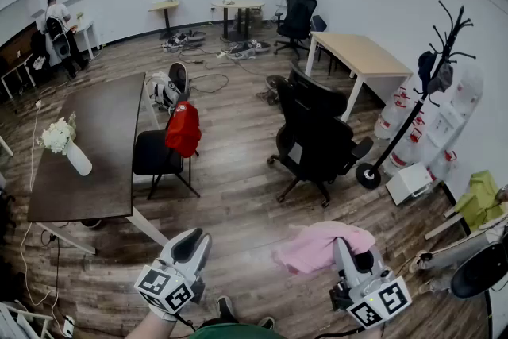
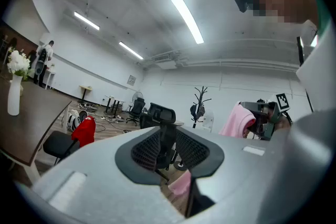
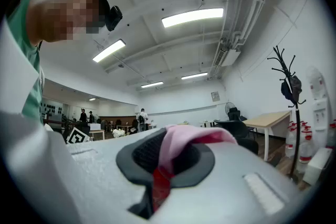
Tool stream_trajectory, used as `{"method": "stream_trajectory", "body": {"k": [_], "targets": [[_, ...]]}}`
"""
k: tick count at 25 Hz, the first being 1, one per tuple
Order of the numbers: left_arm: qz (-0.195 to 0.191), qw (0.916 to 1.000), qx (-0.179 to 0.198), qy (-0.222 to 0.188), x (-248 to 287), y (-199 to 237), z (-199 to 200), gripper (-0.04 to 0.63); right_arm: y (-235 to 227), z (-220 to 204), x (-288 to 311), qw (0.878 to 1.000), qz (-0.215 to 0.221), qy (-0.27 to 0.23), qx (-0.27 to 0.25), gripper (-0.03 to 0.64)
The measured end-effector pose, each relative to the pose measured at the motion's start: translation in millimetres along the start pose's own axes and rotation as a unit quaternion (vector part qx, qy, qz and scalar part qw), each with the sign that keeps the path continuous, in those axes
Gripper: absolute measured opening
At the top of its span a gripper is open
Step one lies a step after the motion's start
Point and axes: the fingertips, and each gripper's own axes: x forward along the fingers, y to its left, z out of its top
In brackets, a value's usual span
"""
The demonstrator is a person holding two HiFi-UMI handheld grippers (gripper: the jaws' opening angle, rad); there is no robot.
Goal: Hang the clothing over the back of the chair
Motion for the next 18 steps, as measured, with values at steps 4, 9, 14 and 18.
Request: {"method": "stream_trajectory", "body": {"k": [4,9,14,18], "targets": [[0.003,1.0,-0.003,0.0,-0.3,21.6,5.0,0.096,1.4,-2.4,16.7,1.0,-0.013,0.001,0.0,0.02],[-0.01,0.9999,-0.007,-0.006,3.7,55.8,13.7,0.095,15.7,-3.2,44.8,1.0,-0.029,-0.003,-0.002,0.02],[-0.02,0.9996,-0.013,-0.013,-0.1,83.8,18.8,0.094,25.9,3.2,72.4,0.998,-0.046,-0.024,0.018,0.021],[-0.019,0.9995,-0.019,-0.017,-2.9,105.4,22.9,0.094,22.4,5.9,99.3,0.997,-0.063,-0.013,0.036,0.021]]}}
